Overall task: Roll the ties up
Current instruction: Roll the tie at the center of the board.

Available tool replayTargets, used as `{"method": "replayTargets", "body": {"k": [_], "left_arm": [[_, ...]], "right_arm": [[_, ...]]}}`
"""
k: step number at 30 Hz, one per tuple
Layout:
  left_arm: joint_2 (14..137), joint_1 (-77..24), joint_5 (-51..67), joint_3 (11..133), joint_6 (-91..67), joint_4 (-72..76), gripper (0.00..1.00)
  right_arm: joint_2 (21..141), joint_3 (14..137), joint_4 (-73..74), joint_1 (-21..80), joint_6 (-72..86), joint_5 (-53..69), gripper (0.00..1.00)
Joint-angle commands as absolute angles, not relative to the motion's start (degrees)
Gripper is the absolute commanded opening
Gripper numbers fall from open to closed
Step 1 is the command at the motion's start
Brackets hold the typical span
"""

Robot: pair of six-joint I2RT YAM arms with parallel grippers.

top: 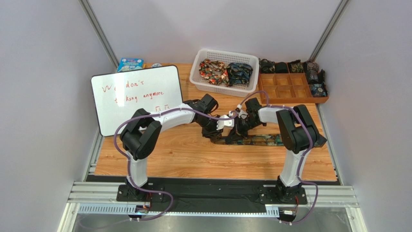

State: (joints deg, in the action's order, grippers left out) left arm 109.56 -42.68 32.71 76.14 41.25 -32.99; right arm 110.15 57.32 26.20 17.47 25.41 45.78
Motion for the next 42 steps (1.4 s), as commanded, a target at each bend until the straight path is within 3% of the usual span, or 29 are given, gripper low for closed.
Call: {"method": "replayTargets", "body": {"k": [1,7,14,22,28,33,35,40,42], "left_arm": [[111.4,-44.0,32.8,77.3,45.6,-37.1,0.15],[114.1,-45.4,28.7,78.4,44.2,-36.6,0.18],[114.9,-45.9,27.6,78.6,44.2,-36.4,0.18],[115.2,-45.8,28.6,78.6,45.1,-36.9,0.2],[115.3,-45.9,28.7,78.7,45.4,-37.0,0.21],[115.5,-45.9,28.4,78.9,45.2,-37.0,0.24],[115.1,-45.7,28.6,78.7,44.7,-36.7,0.33],[111.4,-43.6,31.6,77.2,41.4,-34.6,0.61],[109.9,-43.3,32.4,76.2,39.8,-33.3,0.66]], "right_arm": [[111.6,57.1,25.6,17.3,23.0,37.9,0.0],[103.8,55.3,20.9,17.1,26.4,45.3,0.1],[99.3,53.0,15.0,17.4,33.2,49.8,0.36],[102.7,52.0,10.7,19.1,33.7,49.0,0.39],[104.3,51.6,9.0,20.5,34.4,49.0,0.36],[105.2,51.9,10.1,20.6,33.2,49.4,0.07],[105.7,52.0,11.4,20.2,32.3,48.6,0.0],[107.2,51.7,14.2,18.7,29.3,45.1,0.0],[108.6,51.8,14.9,17.8,29.0,44.6,0.0]]}}
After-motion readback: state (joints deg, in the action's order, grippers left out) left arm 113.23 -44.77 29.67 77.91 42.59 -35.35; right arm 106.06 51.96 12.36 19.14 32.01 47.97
